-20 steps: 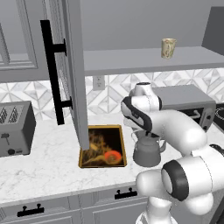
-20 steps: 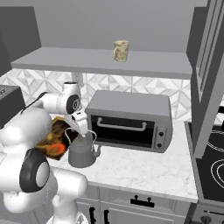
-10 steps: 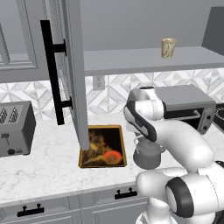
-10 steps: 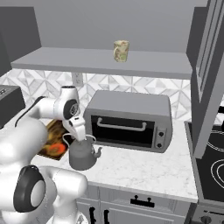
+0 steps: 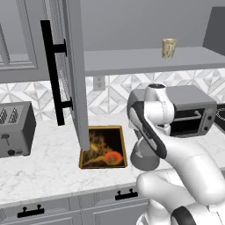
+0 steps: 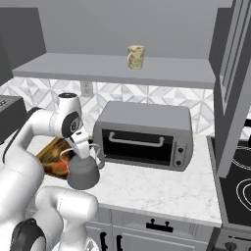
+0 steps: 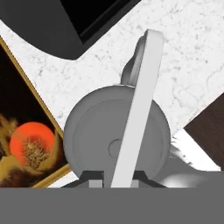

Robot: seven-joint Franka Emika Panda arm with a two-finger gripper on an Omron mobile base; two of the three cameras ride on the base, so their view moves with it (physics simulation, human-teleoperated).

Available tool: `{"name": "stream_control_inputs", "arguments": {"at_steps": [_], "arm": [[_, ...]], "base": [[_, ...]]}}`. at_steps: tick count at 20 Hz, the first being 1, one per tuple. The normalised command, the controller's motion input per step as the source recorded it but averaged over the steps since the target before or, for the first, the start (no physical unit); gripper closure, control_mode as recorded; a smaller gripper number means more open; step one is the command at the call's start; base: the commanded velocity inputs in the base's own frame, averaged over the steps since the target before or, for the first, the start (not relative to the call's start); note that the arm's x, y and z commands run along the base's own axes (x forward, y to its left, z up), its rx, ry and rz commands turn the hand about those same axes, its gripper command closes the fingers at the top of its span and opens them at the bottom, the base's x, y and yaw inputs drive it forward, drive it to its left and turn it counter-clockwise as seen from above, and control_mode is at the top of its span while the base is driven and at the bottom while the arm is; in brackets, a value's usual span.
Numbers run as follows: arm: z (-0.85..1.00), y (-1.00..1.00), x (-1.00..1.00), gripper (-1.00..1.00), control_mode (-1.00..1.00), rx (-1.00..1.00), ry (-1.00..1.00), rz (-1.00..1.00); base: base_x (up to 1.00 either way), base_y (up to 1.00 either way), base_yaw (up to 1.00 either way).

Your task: Pick the kettle from the counter and place it on the tray. Then pick the mug from the cabinet and place it on the tray. Then close the cabinet doors.

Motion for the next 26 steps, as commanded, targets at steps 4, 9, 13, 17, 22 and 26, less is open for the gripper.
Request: {"name": "stream_control_inputs", "arguments": {"at_steps": [4,9,13,17,22,26], "arm": [[0.38,0.44,-0.39,1.0,-1.0,0.0,-0.13,0.0],[0.23,0.49,-0.03,1.0,-1.0,0.0,-0.37,0.0],[0.11,0.44,0.11,1.0,-1.0,0.0,-0.29,0.0],[0.16,0.33,0.4,1.0,-1.0,0.0,-0.04,0.03],[0.17,0.32,0.45,1.0,-1.0,0.0,0.11,0.08],[0.0,0.29,0.39,1.0,-1.0,0.0,0.03,0.13]], "base": [[0.0,0.0,0.0],[0.0,0.0,0.0],[0.0,0.0,0.0],[0.0,0.0,0.0],[0.0,0.0,0.0],[0.0,0.0,0.0]]}}
